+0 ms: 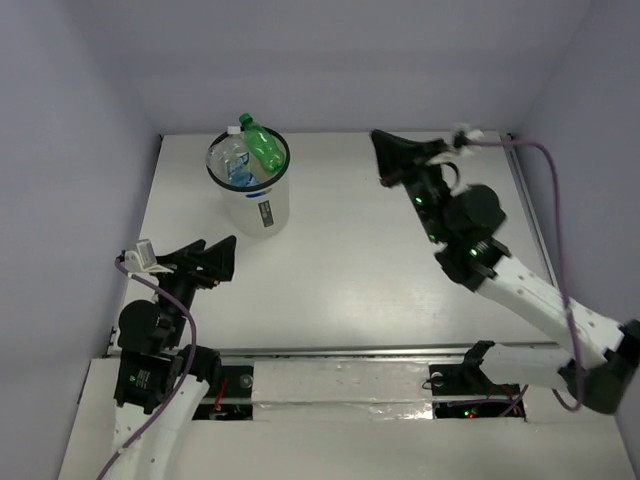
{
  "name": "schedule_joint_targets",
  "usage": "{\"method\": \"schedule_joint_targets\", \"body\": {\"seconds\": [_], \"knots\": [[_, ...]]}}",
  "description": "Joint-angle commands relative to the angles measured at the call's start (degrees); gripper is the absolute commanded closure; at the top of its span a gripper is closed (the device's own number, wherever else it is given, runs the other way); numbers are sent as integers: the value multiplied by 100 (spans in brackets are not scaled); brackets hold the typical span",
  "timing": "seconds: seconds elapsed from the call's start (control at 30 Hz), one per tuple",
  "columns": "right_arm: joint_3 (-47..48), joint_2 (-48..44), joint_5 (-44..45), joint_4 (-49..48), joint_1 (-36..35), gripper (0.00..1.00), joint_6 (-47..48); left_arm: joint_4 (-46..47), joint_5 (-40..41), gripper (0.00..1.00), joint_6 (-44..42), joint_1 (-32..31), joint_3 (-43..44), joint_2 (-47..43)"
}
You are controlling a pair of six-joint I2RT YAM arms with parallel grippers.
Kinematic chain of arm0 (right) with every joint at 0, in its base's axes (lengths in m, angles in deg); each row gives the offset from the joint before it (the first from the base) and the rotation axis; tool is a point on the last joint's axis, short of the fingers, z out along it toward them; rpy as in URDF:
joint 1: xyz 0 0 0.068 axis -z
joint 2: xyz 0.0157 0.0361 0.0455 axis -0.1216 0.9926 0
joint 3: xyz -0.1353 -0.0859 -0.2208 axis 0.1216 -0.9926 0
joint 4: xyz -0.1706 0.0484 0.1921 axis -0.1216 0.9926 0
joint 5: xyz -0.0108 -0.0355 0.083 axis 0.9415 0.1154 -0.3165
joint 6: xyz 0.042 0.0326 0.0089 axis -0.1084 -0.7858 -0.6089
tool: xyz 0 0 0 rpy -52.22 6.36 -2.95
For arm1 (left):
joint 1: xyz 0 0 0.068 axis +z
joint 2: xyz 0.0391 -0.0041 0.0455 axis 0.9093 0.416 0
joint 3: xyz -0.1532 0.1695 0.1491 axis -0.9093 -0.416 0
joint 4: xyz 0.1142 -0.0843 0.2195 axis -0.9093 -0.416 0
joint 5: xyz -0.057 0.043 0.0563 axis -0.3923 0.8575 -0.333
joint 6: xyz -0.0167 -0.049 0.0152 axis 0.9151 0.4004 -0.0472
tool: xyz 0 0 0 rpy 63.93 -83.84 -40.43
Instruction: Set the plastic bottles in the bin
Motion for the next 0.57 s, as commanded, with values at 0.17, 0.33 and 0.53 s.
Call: {"method": "schedule_joint_targets", "body": {"seconds": [0.17,0.33,0.53], "knots": [[-2937,-3678,2180,-726,-48,77,-954,598,-238,1,-9,29,425,394],[-3342,-4403,2489,12,-48,56,-1060,826,-335,2,159,29,224,412],[-3229,-4527,2024,1093,-48,53,-1324,906,-432,3,247,29,109,623]]}}
